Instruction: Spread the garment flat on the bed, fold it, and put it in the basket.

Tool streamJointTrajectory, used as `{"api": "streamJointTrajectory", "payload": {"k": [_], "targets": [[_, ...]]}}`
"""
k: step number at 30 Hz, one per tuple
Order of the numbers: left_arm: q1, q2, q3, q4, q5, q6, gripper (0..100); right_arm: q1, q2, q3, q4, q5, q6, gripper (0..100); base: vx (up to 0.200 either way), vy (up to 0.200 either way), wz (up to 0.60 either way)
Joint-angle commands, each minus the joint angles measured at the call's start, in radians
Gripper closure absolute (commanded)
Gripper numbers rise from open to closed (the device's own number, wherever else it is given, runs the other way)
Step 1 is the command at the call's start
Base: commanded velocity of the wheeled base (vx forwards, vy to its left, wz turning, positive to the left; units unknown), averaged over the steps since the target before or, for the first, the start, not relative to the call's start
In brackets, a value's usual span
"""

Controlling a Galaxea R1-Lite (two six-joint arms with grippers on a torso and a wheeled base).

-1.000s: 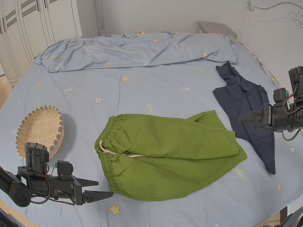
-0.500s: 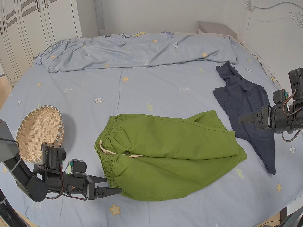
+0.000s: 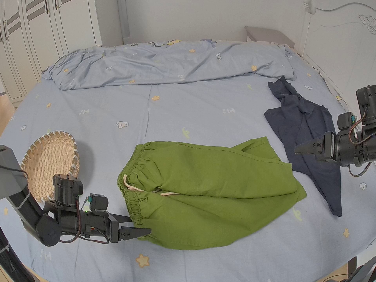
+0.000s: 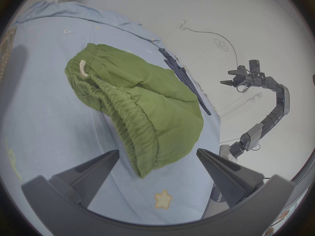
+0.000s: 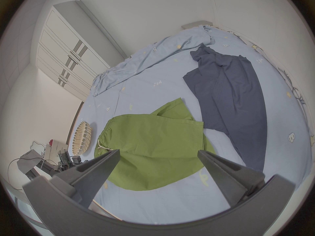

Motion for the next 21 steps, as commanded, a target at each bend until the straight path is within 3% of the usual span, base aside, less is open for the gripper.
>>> {"api": "streamJointTrajectory", "payload": {"k": [1, 18, 21], "targets": [[-0.005, 0.017, -0.035, -0.001, -0.003, -0.002, 0, 0.000, 0.005, 0.000, 0.000, 0.001, 0.000, 0, 0.000, 0.000, 0.00], [-0.051, 0.063, -0.040, -0.001, -0.011, -0.003, 0, 0.000, 0.013, 0.003, 0.000, 0.001, 0.000, 0, 0.000, 0.000, 0.00], [-0.051, 0.048, -0.029, -0.002, -0.057, -0.006, 0, 0.002, 0.013, 0.002, 0.000, 0.001, 0.000, 0, 0.000, 0.000, 0.00]]}}
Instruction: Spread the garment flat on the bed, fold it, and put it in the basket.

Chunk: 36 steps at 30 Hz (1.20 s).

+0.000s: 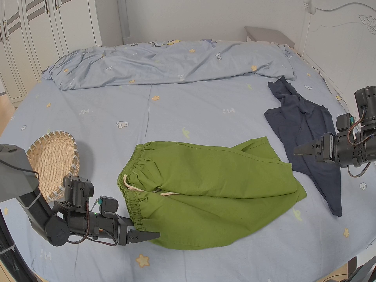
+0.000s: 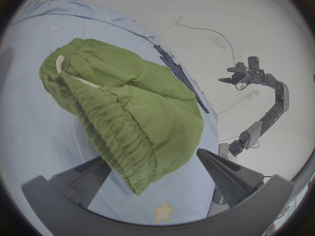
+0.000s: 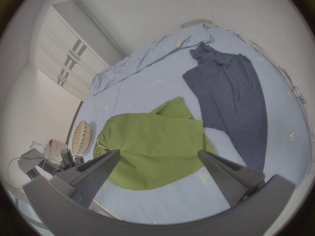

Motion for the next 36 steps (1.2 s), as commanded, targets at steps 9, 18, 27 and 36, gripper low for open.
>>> {"api": "streamJointTrajectory", "payload": {"k": [9, 18, 27, 36], "targets": [[0.000, -0.004, 0.035, 0.000, -0.064, -0.003, 0, 0.001, 0.000, 0.023, -0.042, -0.001, -0.002, 0, 0.000, 0.000, 0.00], [0.000, 0.048, 0.040, 0.000, -0.064, -0.003, 100, -0.001, 0.000, 0.035, -0.066, -0.001, -0.004, 0, 0.000, 0.000, 0.00], [0.007, 0.034, 0.086, 0.000, -0.071, -0.003, 100, -0.016, 0.001, 0.026, -0.066, 0.002, -0.002, 0, 0.000, 0.000, 0.00], [0.199, -0.085, 0.195, 0.023, -0.071, -0.004, 100, -0.145, 0.187, -0.003, 0.032, 0.027, -0.090, 0, 0.000, 0.000, 0.00]]}}
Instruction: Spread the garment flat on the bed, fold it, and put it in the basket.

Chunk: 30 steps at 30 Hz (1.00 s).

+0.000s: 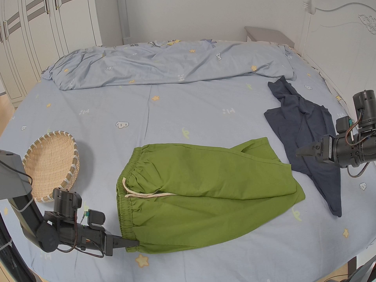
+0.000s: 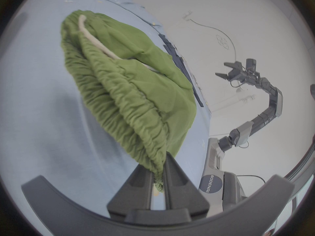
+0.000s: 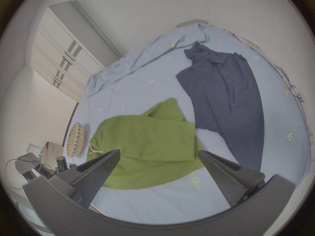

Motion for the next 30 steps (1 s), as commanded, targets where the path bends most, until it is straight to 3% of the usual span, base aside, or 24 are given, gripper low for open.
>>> {"api": "streamJointTrajectory", "payload": {"k": [1, 4, 5, 6, 7, 8, 10, 17, 19, 24, 28, 30], "targets": [[0.108, -0.094, 0.077, 0.008, 0.001, -0.001, 100, -0.102, 0.182, -0.017, 0.060, 0.056, -0.067, 0, 0.000, 0.000, 0.00], [0.144, -0.120, 0.111, 0.008, 0.001, -0.001, 100, -0.156, 0.237, -0.018, 0.057, 0.192, -0.071, 0, 0.000, 0.000, 0.00], [0.144, -0.120, 0.111, 0.008, 0.001, -0.001, 100, -0.156, 0.237, -0.018, 0.057, 0.192, -0.071, 0, 0.000, 0.000, 0.00], [0.162, -0.135, 0.131, 0.008, 0.001, -0.001, 100, -0.193, 0.262, -0.018, 0.057, 0.264, -0.082, 0, 0.000, 0.000, 0.00], [0.162, -0.135, 0.131, 0.008, 0.001, -0.001, 100, -0.193, 0.262, -0.018, 0.057, 0.264, -0.082, 0, 0.000, 0.000, 0.00], [0.180, -0.149, 0.149, 0.008, 0.001, -0.001, 100, -0.225, 0.276, -0.003, 0.061, 0.296, -0.148, 0, 0.000, 0.000, 0.00], [0.197, -0.158, 0.154, 0.008, 0.001, 0.000, 100, -0.265, 0.277, 0.016, 0.066, 0.306, -0.188, 0, 0.000, 0.000, 0.00], [0.223, -0.137, 0.155, 0.008, 0.004, 0.002, 100, -0.294, 0.293, 0.039, 0.097, 0.344, -0.197, 0, 0.000, 0.000, 0.00], [0.219, -0.143, 0.155, 0.008, 0.004, 0.002, 100, -0.328, 0.337, 0.037, 0.110, 0.433, -0.199, 0, 0.000, 0.000, 0.00], [0.217, -0.146, 0.155, 0.008, 0.001, 0.002, 100, -0.335, 0.397, 0.046, 0.140, 0.470, -0.261, 0, 0.000, 0.000, 0.00], [0.214, -0.146, 0.154, 0.007, -0.001, 0.002, 100, -0.312, 0.431, 0.089, 0.141, 0.619, -0.338, 0, 0.000, 0.000, 0.00], [0.211, -0.146, 0.152, 0.007, -0.001, 0.002, 100, -0.308, 0.440, 0.098, 0.136, 0.649, -0.343, 0, 0.000, 0.000, 0.00]]}}
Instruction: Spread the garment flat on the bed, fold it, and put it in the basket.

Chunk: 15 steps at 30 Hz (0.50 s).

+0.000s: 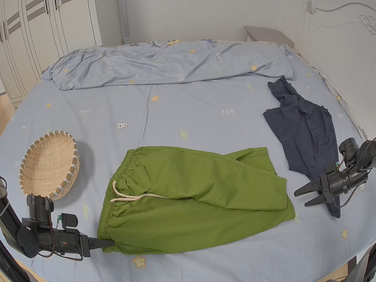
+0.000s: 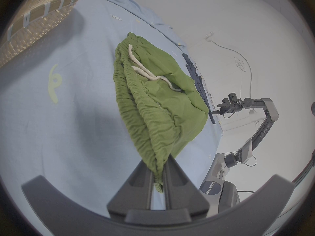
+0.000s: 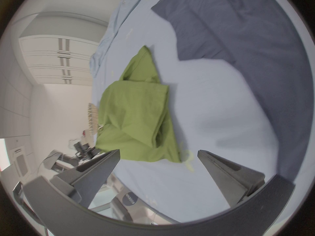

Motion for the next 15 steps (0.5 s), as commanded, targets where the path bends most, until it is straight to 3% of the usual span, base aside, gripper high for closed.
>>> {"api": "streamJointTrajectory", "payload": {"k": [1, 7, 15], "targets": [[-0.013, -0.003, -0.005, -0.002, -0.002, 0.000, 100, 0.023, 0.055, 0.043, -0.007, 0.070, -0.027, 0, 0.000, 0.000, 0.00], [-0.026, -0.002, -0.007, -0.002, -0.002, 0.000, 100, 0.086, 0.054, 0.110, -0.093, 0.070, -0.021, 0, 0.000, 0.000, 0.00], [-0.026, -0.003, -0.005, -0.002, -0.002, 0.000, 100, 0.074, 0.086, 0.184, -0.268, 0.050, -0.012, 0, 0.000, 0.000, 0.00]]}}
